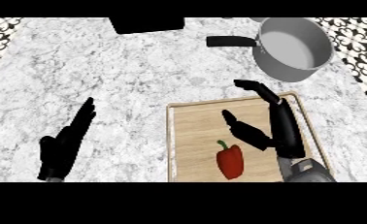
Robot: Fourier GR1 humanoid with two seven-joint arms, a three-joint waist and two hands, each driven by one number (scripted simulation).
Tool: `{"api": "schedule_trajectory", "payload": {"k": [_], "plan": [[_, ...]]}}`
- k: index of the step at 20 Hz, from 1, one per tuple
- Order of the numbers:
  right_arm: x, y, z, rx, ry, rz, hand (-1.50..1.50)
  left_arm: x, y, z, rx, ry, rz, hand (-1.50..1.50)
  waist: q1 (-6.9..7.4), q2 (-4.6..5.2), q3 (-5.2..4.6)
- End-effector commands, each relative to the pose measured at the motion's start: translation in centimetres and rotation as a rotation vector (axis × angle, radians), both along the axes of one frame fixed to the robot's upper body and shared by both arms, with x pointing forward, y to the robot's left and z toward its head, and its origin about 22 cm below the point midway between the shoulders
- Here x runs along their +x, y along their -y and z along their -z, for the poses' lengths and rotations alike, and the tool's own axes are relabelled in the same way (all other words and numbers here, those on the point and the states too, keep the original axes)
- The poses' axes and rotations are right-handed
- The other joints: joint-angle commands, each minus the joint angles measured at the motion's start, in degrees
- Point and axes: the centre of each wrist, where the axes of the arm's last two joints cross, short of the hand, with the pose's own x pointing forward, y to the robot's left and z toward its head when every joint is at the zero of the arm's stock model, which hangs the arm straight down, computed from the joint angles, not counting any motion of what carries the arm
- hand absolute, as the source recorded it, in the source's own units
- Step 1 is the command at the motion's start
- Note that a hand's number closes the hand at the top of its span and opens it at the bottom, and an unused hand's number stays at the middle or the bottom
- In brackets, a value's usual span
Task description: Pick the bell pepper from the tray and place it in the pot
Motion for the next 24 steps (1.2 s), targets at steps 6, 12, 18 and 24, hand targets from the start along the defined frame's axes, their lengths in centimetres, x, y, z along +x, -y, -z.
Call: {"api": "schedule_trajectory", "payload": {"k": [6, 12, 18, 24], "plan": [[-11.1, -2.0, -2.2, 0.05, 0.222, 0.072, -1.5, 3.8, 2.1, 0.0, -0.097, -0.099, 0.133, 0.0, 3.26, 0.52, 0.11], [-13.6, -0.3, -4.6, -0.107, -0.121, 0.14, -1.5, 2.9, 2.8, -0.2, -0.081, -0.102, 0.156, 0.0, 4.57, 0.62, 0.02], [-11.7, -1.7, -7.7, -0.037, -0.294, 0.186, -1.5, 4.1, 3.2, -0.2, -0.085, -0.093, 0.188, 0.0, 6.55, 1.03, 0.2], [-10.0, -3.3, -4.0, -0.155, -0.576, 0.07, -1.5, 4.1, 4.0, -1.2, -0.065, -0.094, 0.196, 0.0, 7.25, 1.12, 0.29]]}}
